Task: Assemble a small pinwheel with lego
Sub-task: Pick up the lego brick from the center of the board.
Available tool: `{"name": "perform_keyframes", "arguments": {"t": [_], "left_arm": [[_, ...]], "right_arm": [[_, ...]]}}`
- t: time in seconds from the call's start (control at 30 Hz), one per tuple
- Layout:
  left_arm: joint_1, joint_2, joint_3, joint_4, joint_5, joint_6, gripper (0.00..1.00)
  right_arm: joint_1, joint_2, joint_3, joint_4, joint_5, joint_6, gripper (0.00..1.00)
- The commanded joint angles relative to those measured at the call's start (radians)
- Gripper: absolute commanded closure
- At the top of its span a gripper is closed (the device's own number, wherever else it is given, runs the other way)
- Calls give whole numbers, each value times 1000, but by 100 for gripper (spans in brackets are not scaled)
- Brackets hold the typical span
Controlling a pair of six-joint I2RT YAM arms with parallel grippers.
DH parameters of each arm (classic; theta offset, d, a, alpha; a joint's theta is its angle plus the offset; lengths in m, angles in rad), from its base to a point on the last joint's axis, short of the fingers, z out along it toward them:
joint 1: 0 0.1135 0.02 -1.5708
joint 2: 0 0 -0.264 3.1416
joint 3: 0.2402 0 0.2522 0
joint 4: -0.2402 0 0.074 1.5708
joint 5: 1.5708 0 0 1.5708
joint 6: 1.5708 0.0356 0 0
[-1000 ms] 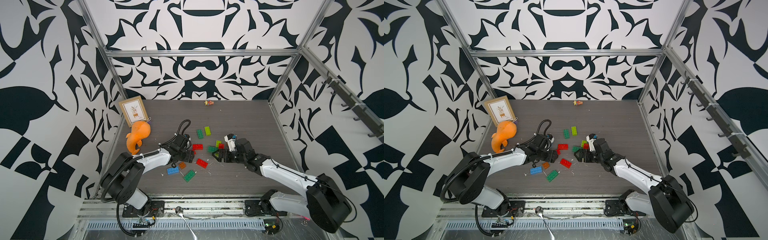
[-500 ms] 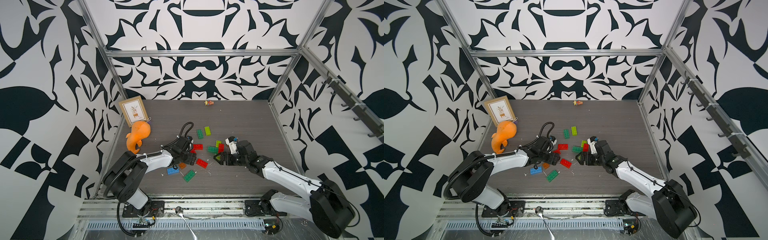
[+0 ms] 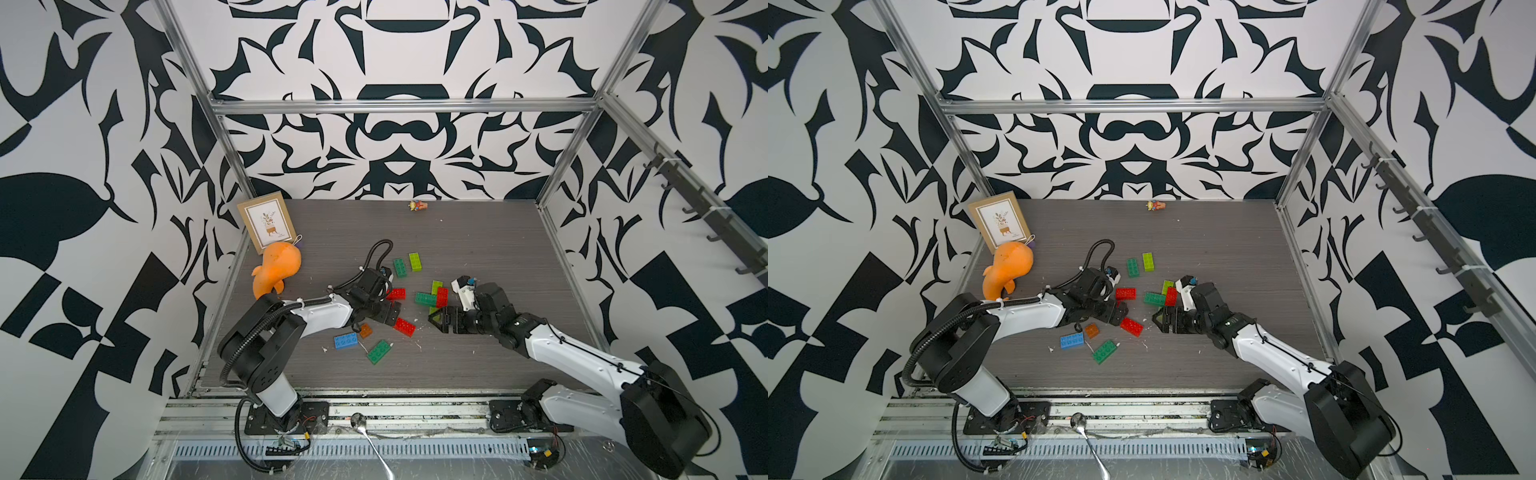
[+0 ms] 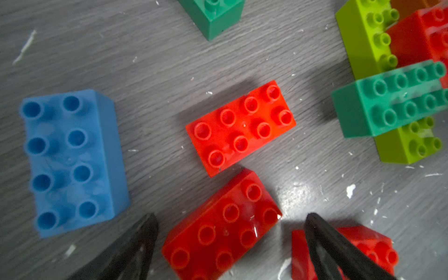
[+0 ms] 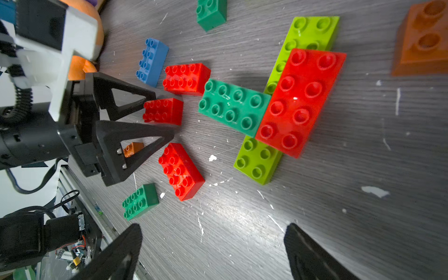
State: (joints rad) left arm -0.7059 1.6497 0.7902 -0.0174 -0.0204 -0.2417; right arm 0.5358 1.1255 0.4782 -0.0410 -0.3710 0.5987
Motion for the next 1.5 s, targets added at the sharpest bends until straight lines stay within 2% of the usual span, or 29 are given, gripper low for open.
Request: {"name": "perform_keyframes", "arguments": {"t": [0.0,0.23,0.43,0.73,1.0,1.1,1.23,1.37,1.47], "left_arm": [[1,51,15,-37,18,-4,1],[3,116,86,-80,98,35,1],[2,72,27,-87,94,-13,1],[-25,-14,-92,-71,64,-89,14],[-89,-62,-152,-65,-55,-160,29],[-104,-73,-175,-42,-64,-167,33],[-123,-65,-174,-35,-83,-169,41],[-151,-49,-161,-36,-130,-168,45],[-185,-36,-151,-50,-197,-177,50]], "right_arm": [[-5,-7,-7,19,-19,-11,5],[-4,-31,-29,26,-26,-1,6],[-7,-49,-41,23,-27,-1,6],[-8,-61,-50,19,-32,-3,6],[-8,-72,-53,15,-32,1,6],[-7,-70,-53,13,-33,3,6],[-7,-70,-52,11,-32,4,7],[-7,-75,-52,9,-28,7,7],[-8,-69,-51,9,-26,9,7]]}}
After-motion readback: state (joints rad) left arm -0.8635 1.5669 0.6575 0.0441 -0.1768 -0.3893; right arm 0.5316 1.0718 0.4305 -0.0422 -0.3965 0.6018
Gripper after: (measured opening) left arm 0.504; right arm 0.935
